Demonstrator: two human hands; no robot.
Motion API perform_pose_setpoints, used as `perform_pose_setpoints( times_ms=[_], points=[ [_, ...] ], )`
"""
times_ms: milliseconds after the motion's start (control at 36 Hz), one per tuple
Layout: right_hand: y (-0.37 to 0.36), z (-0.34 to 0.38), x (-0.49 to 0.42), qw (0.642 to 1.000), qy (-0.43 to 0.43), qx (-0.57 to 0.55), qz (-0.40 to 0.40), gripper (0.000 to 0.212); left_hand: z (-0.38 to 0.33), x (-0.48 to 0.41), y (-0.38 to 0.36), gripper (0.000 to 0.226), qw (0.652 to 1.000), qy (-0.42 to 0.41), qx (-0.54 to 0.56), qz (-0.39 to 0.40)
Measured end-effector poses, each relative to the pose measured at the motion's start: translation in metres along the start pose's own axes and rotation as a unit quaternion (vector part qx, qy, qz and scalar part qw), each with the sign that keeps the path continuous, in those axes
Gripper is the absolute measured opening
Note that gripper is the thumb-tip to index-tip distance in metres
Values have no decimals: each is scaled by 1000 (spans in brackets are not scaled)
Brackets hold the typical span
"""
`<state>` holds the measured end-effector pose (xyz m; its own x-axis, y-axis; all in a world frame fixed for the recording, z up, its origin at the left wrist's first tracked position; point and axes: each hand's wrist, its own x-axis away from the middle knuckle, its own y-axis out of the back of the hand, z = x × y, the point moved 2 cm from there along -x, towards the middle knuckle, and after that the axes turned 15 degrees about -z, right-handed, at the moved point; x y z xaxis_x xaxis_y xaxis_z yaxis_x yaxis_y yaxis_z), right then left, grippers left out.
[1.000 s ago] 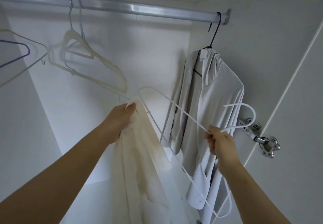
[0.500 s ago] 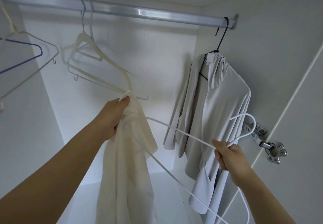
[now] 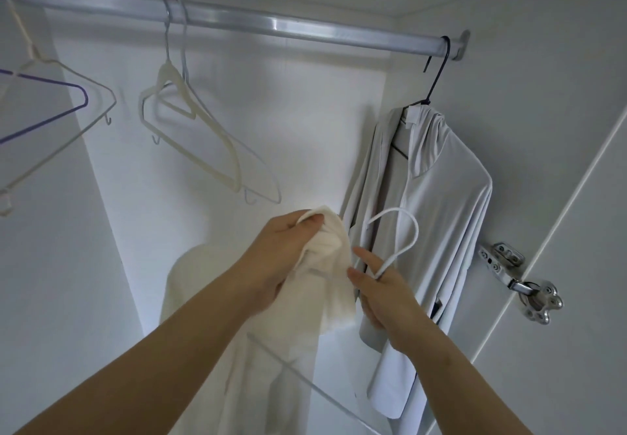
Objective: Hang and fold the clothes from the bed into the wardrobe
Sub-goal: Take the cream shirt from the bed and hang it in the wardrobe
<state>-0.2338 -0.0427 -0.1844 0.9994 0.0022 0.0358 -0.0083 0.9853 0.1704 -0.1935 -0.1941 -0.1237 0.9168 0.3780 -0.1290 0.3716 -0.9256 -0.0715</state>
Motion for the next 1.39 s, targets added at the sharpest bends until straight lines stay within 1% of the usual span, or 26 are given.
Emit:
perform_pose_setpoints(
  times_ms=[56,111,167,278,333,389,417,444,472,500,528,556,583,667,750,833,917,972,1000,1056,1111,1194,1250,1306,1333,1389],
  points=[
    [-6,2,2,1000,2,-21,20,15,-3,4,-3,26,1000,-11,10,28],
    [-10,6,3,999,1,-30,24,21,-4,6,-2,29,998,-29,7,58],
    [-7,11,1,999,14,-30,-13,28,-6,7,1,30,994,-48,-9,94],
    [10,17,-8,993,43,-29,-107,30,-5,5,16,30,979,-90,-99,156],
    [17,19,-11,989,66,-22,-129,32,-4,6,24,24,966,-78,-136,207],
    [21,23,-12,989,81,-16,-124,36,-5,3,30,19,963,-63,-135,224],
    [22,25,-12,989,86,-17,-119,39,-5,1,33,16,968,-89,-136,191],
    [24,27,-12,989,90,-20,-118,41,-3,-4,38,12,967,-161,-160,119],
    [27,28,-12,988,92,-27,-119,43,-3,-9,43,10,941,-258,-216,25],
    [29,29,-13,988,92,-34,-121,43,-1,-14,50,20,888,-345,-296,-70],
    [31,30,-14,988,91,-39,-121,42,3,-19,56,34,835,-394,-358,-136],
    [33,31,-14,987,92,-43,-122,40,9,-24,61,45,816,-404,-383,-156],
    [34,32,-13,987,92,-46,-123,39,17,-29,64,53,827,-386,-381,-148],
    [38,35,-12,985,100,-46,-134,41,38,-35,71,55,909,-256,-313,-102],
    [41,37,-9,983,115,4,-141,49,47,-33,77,60,921,-198,-316,-110],
    [43,41,-8,975,150,83,-138,44,39,-33,78,68,894,-247,-360,-101],
    [40,47,-7,958,192,168,-129,31,33,-39,83,61,805,-338,-477,-101],
    [37,46,-9,940,205,239,-128,33,31,-41,87,57,750,-393,-519,-114],
    [36,44,-10,932,210,265,-132,35,30,-40,88,54,735,-408,-528,-119],
    [34,41,-12,925,215,276,-151,34,28,-39,91,50,721,-440,-521,-124],
    [31,39,-12,926,213,260,-173,30,28,-34,90,51,705,-473,-520,-89],
    [28,38,-11,929,209,235,-193,28,33,-31,91,69,686,-455,-568,-14],
    [24,38,-8,943,199,190,-187,27,32,-29,92,75,656,-459,-597,-49],
    [17,39,-5,964,176,113,-163,33,29,-27,89,64,633,-455,-613,-128],
    [13,38,-4,973,162,81,-146,35,29,-26,85,54,637,-447,-609,-155],
    [2,35,-6,982,145,49,-110,29,32,-20,69,53,662,-444,-595,-99]
  ],
)
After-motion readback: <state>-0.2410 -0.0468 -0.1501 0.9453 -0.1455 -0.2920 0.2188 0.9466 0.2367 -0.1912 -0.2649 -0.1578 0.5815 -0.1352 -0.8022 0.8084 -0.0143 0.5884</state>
